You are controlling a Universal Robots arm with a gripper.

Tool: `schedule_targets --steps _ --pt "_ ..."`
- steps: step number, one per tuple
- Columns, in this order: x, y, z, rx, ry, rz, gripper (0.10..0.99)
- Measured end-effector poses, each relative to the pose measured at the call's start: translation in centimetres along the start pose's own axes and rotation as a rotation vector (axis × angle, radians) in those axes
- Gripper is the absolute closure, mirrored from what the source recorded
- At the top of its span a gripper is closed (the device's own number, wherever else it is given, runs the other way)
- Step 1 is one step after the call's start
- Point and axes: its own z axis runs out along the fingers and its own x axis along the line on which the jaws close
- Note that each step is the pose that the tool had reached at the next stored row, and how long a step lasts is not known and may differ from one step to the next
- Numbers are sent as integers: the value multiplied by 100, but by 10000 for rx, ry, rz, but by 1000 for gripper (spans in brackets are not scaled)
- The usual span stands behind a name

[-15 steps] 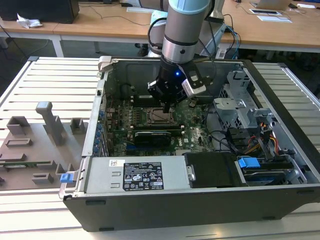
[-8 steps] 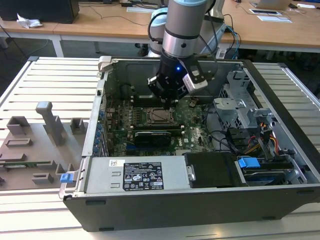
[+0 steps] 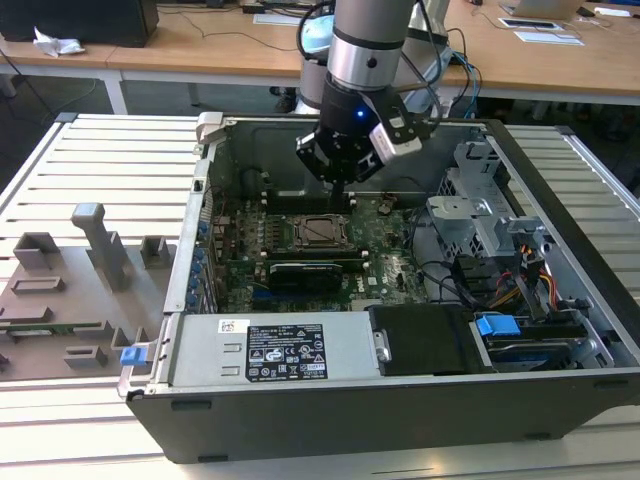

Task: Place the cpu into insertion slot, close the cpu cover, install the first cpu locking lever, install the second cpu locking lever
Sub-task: 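Install the first cpu locking lever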

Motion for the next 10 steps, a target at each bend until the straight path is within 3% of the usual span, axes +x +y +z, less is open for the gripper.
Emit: schedule_targets --steps 10 --pt "1 0 -19 -1 0 0 980"
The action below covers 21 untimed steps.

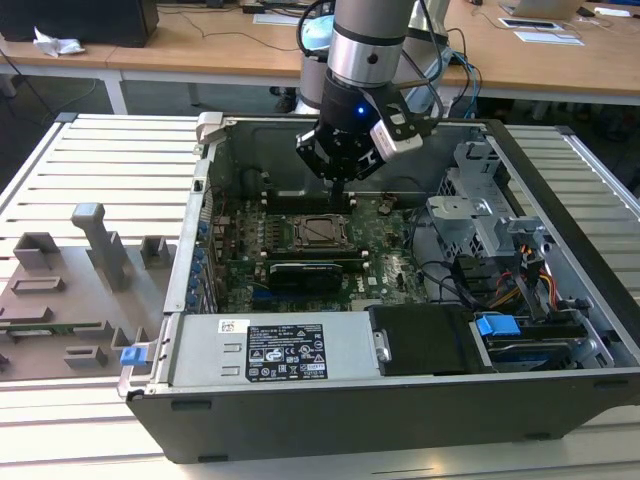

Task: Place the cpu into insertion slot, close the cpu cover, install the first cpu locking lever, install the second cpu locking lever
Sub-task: 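Install the first cpu locking lever, then install the second cpu locking lever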

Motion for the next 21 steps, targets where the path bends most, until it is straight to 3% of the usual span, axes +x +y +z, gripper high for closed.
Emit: schedule_targets --steps 7,8,10,13,21 --pt "0 -3 -3 3 2 0 980" --pt "0 -22 -2 0 0 -1 980" --pt "3 -140 4 -25 0 -3 980" --pt "7 -258 14 -60 -1 -3 980" --pt "8 -380 27 -62 0 -4 980"
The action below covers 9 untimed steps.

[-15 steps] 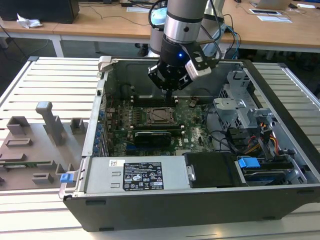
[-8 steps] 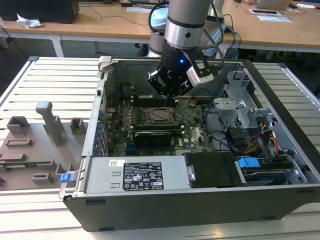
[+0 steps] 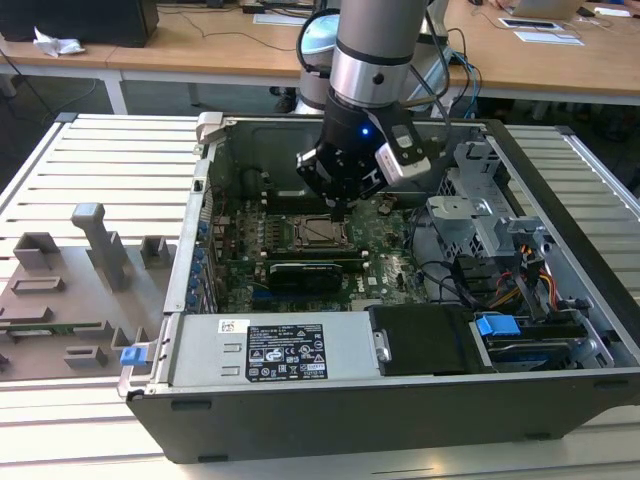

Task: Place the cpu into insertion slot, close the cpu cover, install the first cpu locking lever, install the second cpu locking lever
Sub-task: 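Install the second cpu locking lever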

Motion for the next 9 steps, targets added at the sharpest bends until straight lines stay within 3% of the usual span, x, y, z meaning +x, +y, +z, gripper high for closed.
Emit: schedule_targets --steps 9 --pt "-1 -86 23 -2 -1 0 980"
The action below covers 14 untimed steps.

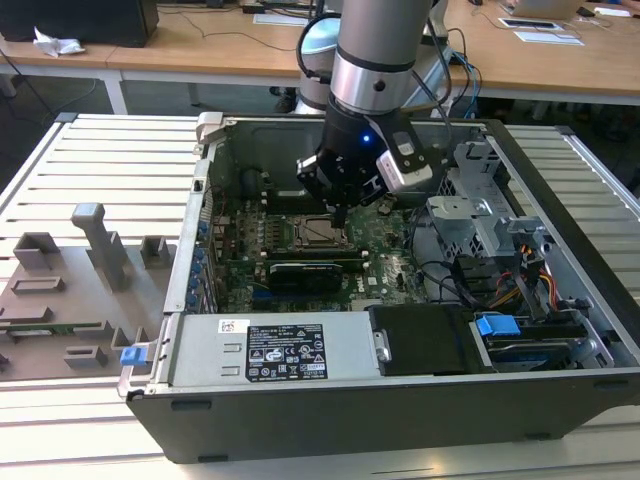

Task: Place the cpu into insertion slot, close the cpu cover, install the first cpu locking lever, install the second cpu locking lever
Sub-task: 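Install the second cpu locking lever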

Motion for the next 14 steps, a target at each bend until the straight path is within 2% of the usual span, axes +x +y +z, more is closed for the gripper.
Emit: schedule_targets --steps 9,10,12,13,14 --pt "-11 -20 200 -35 1 -2 980" --pt "-13 -21 219 -157 1 -12 980" --pt "-13 -20 224 -772 -7 -45 980" --pt "-13 -23 230 -968 -8 -57 980" --pt "-11 -27 236 -1061 -10 -62 980"
